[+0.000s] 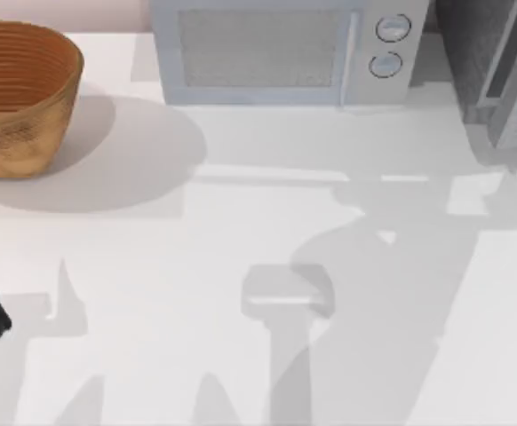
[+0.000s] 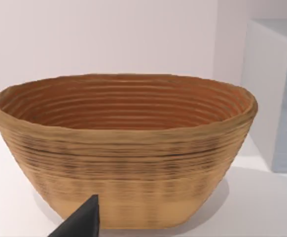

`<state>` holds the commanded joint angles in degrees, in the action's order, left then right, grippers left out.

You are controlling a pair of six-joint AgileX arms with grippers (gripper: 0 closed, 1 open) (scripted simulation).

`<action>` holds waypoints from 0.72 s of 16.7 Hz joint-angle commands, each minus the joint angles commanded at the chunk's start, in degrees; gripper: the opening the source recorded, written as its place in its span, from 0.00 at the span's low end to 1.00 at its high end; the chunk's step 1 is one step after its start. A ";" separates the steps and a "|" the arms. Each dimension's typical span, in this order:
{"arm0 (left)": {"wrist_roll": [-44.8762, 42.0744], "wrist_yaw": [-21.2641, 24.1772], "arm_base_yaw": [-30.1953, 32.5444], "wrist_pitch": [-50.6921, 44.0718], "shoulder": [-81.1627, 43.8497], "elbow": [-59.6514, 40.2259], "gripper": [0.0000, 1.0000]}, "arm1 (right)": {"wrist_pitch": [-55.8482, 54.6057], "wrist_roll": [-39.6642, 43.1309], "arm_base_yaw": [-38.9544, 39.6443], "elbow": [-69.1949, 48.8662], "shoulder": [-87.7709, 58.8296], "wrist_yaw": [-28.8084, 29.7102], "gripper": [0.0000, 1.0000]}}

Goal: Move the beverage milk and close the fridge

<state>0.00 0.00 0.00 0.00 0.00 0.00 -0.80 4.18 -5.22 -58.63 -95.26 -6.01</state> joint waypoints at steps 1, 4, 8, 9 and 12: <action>0.00 0.00 0.00 0.00 0.00 0.00 1.00 | -1.13 -1.49 1.78 0.65 0.94 1.75 1.00; 0.00 0.00 0.00 0.00 0.00 0.00 1.00 | -2.34 -3.01 3.49 1.31 1.99 3.44 1.00; 0.00 0.00 0.00 0.00 0.00 0.00 1.00 | -2.01 -2.78 2.51 1.38 1.54 3.77 1.00; 0.00 0.00 0.00 0.00 0.00 0.00 1.00 | -1.61 -2.88 2.37 0.69 0.81 3.91 1.00; 0.00 0.00 0.00 0.00 0.00 0.00 1.00 | -0.13 -2.88 2.40 -4.91 -4.75 4.07 1.00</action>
<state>0.00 0.00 0.00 0.00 0.00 0.00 -0.93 1.29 -2.82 -63.54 -100.00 -1.94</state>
